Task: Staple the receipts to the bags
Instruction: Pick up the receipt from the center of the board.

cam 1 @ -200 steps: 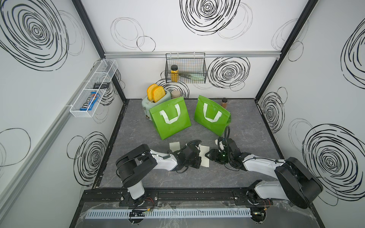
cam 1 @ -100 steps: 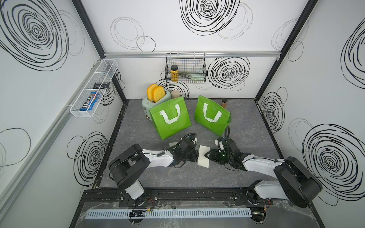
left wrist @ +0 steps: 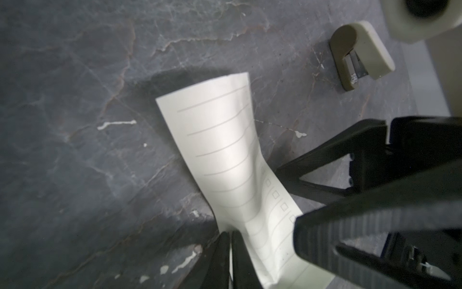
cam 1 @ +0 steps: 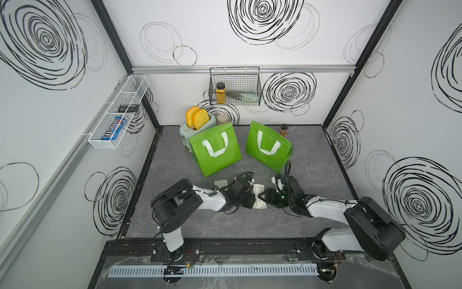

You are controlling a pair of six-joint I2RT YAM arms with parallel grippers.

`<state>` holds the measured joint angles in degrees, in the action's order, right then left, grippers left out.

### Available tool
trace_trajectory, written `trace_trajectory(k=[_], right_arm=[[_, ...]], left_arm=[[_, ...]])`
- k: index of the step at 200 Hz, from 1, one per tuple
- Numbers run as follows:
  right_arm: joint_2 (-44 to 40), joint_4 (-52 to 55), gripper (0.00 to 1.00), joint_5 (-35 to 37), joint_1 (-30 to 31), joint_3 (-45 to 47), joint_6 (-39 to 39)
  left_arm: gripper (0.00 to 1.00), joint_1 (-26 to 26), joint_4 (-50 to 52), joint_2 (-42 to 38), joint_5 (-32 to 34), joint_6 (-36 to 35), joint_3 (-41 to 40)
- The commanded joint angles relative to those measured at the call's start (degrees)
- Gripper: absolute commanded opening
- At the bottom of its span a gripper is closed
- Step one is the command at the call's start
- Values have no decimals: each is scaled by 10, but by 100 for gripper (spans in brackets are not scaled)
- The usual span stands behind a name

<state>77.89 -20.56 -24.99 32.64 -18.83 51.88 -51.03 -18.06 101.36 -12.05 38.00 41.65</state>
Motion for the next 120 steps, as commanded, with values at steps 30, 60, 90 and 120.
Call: trace_trajectory(k=[30,60,90,120], right_arm=[[-32,-74,59,-53,-11,35,22],[-41,-61,54,-52,-14,34,-1],[-31,-56,54,-57,-17,23,-37],[-22,-36,55,-61,-25,5,-70]], left_arm=[[10,0,28,7,-5,6,-15],[10,0,26,5,-9,3,-13],[10,-2,28,7,-14,-2,-10],[10,-2,34,7,-14,-7,-10]])
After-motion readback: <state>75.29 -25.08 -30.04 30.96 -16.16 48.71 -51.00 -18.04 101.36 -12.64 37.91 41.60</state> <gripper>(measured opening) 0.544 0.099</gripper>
